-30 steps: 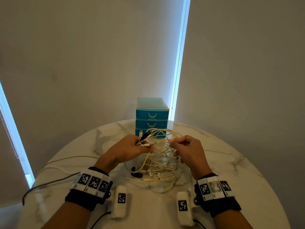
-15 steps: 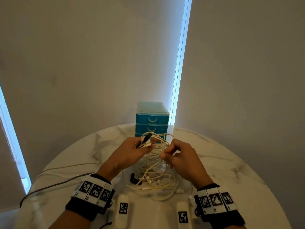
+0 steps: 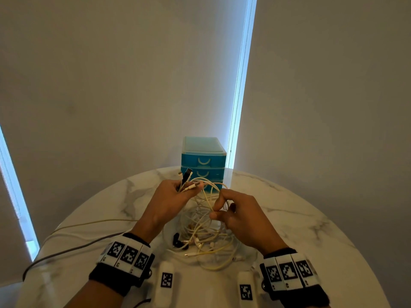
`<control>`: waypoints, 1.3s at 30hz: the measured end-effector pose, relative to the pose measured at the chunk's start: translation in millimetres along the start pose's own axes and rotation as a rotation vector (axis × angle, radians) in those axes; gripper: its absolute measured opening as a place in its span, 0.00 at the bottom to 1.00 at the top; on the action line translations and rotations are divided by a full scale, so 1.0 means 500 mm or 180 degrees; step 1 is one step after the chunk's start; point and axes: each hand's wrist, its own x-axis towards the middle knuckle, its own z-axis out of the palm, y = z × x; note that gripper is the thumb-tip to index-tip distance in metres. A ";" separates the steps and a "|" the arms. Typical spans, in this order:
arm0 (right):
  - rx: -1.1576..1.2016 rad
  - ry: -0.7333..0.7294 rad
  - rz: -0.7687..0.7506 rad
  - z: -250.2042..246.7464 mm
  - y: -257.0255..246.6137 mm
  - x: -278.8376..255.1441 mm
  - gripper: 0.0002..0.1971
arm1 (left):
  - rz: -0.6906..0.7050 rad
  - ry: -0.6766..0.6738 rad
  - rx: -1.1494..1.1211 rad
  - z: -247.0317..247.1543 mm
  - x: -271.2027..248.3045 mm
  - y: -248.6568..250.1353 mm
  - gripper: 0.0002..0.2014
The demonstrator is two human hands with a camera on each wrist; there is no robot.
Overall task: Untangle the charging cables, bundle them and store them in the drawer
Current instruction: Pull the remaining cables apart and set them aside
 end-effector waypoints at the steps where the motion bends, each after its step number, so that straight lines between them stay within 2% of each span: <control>1: 0.0023 -0.0070 -0.0011 -0.002 -0.003 -0.001 0.16 | -0.0003 -0.0026 -0.0092 0.000 -0.002 0.002 0.11; 6: 0.0014 -0.0209 0.0131 -0.009 -0.004 -0.005 0.13 | -0.0099 -0.0040 -0.0168 0.003 -0.007 0.006 0.03; 9: 0.0260 -0.0163 0.0066 -0.008 -0.015 -0.008 0.10 | -0.0159 -0.0038 -0.0193 0.002 -0.005 0.004 0.02; 12: 0.0672 0.0213 0.0124 0.002 -0.023 -0.002 0.07 | -0.0195 -0.0095 -0.0153 0.001 -0.006 0.007 0.03; 14: 0.0690 0.0533 0.0200 0.010 -0.024 0.003 0.04 | -0.0163 -0.0169 -0.0065 0.003 -0.009 0.012 0.02; 17: 0.0532 0.0723 0.0287 0.012 -0.014 0.006 0.08 | -0.0082 -0.0304 0.0066 0.001 -0.012 0.015 0.05; 20: 0.0267 0.0567 0.0301 0.007 -0.008 0.006 0.15 | 0.0105 -0.0558 0.0111 0.000 -0.016 0.019 0.06; 25: 0.0444 0.0639 0.0182 0.009 -0.009 0.005 0.12 | 0.0305 -0.0729 0.0238 0.005 -0.018 0.022 0.11; 30: 0.0558 0.0883 0.0295 0.009 0.008 0.010 0.07 | 0.0161 -0.0284 0.0327 -0.011 -0.004 0.006 0.20; 35: 0.0739 0.0586 0.0181 0.009 -0.003 0.008 0.06 | 0.0286 0.0010 0.0268 -0.014 0.005 -0.010 0.25; 39: 0.0637 0.0573 0.0154 0.008 -0.002 0.009 0.05 | 0.0385 0.0108 0.0331 -0.010 0.002 -0.008 0.25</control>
